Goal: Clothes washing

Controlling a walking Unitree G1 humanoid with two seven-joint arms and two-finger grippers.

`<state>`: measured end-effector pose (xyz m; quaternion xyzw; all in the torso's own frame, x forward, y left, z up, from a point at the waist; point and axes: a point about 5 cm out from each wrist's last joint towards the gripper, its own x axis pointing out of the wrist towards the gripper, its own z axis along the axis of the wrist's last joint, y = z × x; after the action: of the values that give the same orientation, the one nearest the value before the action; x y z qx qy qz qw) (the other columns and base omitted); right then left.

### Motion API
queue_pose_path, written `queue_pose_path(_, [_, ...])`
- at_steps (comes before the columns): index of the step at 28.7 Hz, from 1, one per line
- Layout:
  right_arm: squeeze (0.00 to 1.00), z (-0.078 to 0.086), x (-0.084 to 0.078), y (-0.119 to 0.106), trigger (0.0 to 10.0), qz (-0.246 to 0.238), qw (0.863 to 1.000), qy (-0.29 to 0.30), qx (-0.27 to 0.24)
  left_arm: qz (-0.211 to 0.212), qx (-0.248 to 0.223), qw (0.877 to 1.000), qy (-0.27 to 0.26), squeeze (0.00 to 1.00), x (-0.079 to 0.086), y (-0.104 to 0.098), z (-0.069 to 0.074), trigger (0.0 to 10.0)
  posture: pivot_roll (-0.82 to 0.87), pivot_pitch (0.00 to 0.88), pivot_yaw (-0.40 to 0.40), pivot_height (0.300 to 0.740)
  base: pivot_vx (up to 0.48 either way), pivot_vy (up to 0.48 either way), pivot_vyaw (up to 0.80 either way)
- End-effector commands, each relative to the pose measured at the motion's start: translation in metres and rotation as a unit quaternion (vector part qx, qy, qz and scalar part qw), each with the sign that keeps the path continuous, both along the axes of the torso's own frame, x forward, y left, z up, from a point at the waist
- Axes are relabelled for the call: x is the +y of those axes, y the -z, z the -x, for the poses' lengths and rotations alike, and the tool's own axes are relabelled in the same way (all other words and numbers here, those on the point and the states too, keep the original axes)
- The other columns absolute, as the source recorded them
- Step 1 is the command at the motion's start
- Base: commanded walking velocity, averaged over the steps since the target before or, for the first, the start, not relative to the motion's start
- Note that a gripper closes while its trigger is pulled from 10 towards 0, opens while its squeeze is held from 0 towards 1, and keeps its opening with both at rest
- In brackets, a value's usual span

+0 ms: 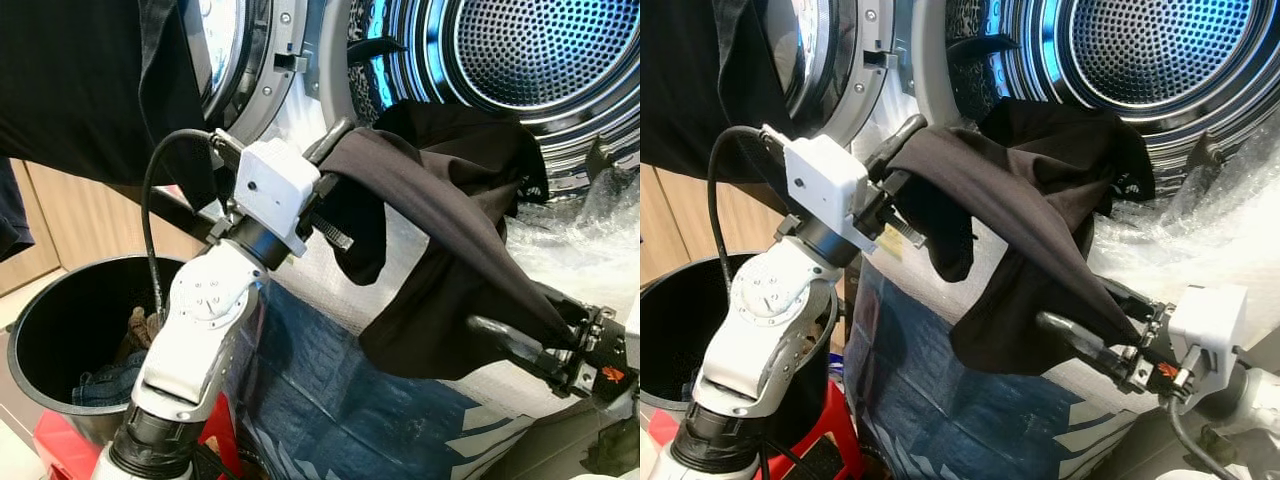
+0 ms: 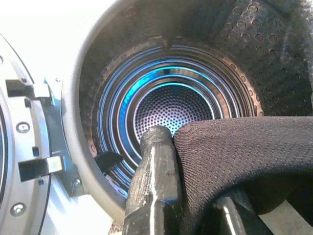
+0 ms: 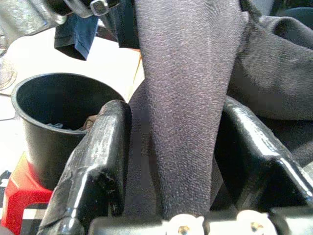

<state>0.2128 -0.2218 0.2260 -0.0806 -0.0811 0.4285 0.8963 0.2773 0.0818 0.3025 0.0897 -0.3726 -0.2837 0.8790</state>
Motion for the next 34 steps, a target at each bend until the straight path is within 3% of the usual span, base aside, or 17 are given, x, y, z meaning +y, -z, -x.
queue_pose_path(1, [1.0,-0.001,-0.022,0.021,10.0,0.0,0.997,0.055,0.06,0.109,-0.029,0.985,-0.13,0.0,0.063,-0.024,-0.006,0.0,0.12,0.037,-0.147,0.74,0.0,0.0,0.0])
queue_pose_path(2, [0.0,-0.004,-0.02,0.015,7.6,-0.007,0.998,0.052,0.047,0.099,-0.017,0.989,-0.108,0.0,0.053,-0.02,-0.005,0.0,0.11,0.039,-0.146,0.74,0.0,0.0,0.0])
queue_pose_path(3, [0.0,-0.005,-0.019,0.013,7.6,-0.008,0.998,0.052,0.042,0.098,-0.013,0.99,-0.101,0.0,0.05,-0.019,-0.004,0.0,0.11,0.039,-0.146,0.74,0.0,0.0,0.0])
queue_pose_path(4, [0.0,-0.005,-0.019,0.009,0.0,-0.014,0.998,0.049,0.034,0.098,-0.009,0.991,-0.092,0.0,0.046,-0.018,-0.004,0.0,0.12,0.038,-0.149,0.74,0.0,0.0,0.0])
queue_pose_path(5, [0.0,-0.005,-0.019,0.008,0.0,-0.016,0.998,0.047,0.032,0.098,-0.009,0.991,-0.091,0.0,0.046,-0.017,-0.004,0.0,0.12,0.039,-0.149,0.74,0.0,0.0,0.0])
queue_pose_path(6, [0.0,-0.006,-0.019,0.006,10.0,-0.015,0.998,0.049,0.028,0.094,-0.009,0.991,-0.09,0.0,0.046,-0.017,-0.004,0.0,0.12,0.041,-0.148,0.74,0.0,0.0,0.0])
queue_pose_path(12, [0.0,-0.007,-0.02,0.005,10.0,-0.014,0.998,0.05,0.024,0.093,-0.007,0.992,-0.09,0.0,0.046,-0.017,-0.004,0.0,0.11,0.041,-0.148,0.74,0.0,0.0,0.0])
queue_pose_path(13, [0.0,-0.007,-0.02,0.004,2.1,-0.016,0.998,0.051,0.023,0.093,-0.006,0.992,-0.09,0.0,0.046,-0.017,-0.004,0.0,0.11,0.04,-0.148,0.74,0.0,0.0,0.0])
queue_pose_path(14, [0.0,-0.007,-0.02,0.003,4.1,-0.019,0.998,0.052,0.02,0.093,-0.005,0.992,-0.088,0.0,0.046,-0.017,-0.004,0.0,0.12,0.04,-0.148,0.74,0.0,0.0,0.0])
queue_pose_path(16, [0.0,-0.007,-0.02,0.002,4.1,-0.019,0.998,0.052,0.017,0.094,-0.004,0.992,-0.088,0.0,0.046,-0.017,-0.004,0.0,0.12,0.04,-0.148,0.74,0.0,0.0,0.0])
queue_pose_path(17, [0.0,-0.006,-0.018,0.002,10.0,-0.015,0.999,0.043,0.018,0.091,-0.001,0.992,-0.085,0.0,0.045,-0.016,-0.004,0.0,0.12,0.04,-0.148,0.74,0.0,0.0,0.0])
queue_pose_path(19, [0.0,-0.006,-0.016,0.002,10.0,-0.011,0.999,0.037,0.018,0.087,0.002,0.993,-0.082,0.0,0.045,-0.016,-0.004,0.0,0.12,0.039,-0.148,0.74,0.0,0.0,0.0])
queue_pose_path(25, [0.0,0.006,0.024,0.008,10.0,0.042,0.995,-0.078,0.034,0.062,0.018,0.997,-0.047,0.0,0.034,-0.01,-0.002,0.0,0.11,0.038,-0.147,0.74,0.0,0.0,0.0])
queue_pose_path(26, [0.0,0.006,0.024,0.008,10.0,0.042,0.995,-0.078,0.034,0.062,0.018,0.997,-0.047,0.0,0.034,-0.01,-0.002,0.0,0.11,0.038,-0.147,0.74,0.0,0.0,0.0])
queue_pose_path(30, [0.0,-0.008,0.039,-0.01,10.0,-0.012,0.999,-0.049,0.003,0.062,0.018,0.997,-0.045,0.0,0.031,-0.01,-0.002,0.0,0.11,0.038,-0.148,0.74,0.0,0.0,0.0])
queue_pose_path(32, [0.0,-0.025,0.044,-0.018,10.0,-0.086,0.996,0.006,0.011,0.06,0.019,0.997,-0.042,0.0,0.029,-0.01,-0.001,0.0,0.12,0.038,-0.152,0.74,0.0,0.0,0.0])
queue_pose_path(34, [0.0,-0.024,0.045,-0.019,10.0,-0.109,0.994,-0.001,0.008,0.06,0.02,0.997,-0.04,0.0,0.028,-0.01,-0.001,0.0,0.12,0.039,-0.153,0.74,0.0,0.0,0.0])
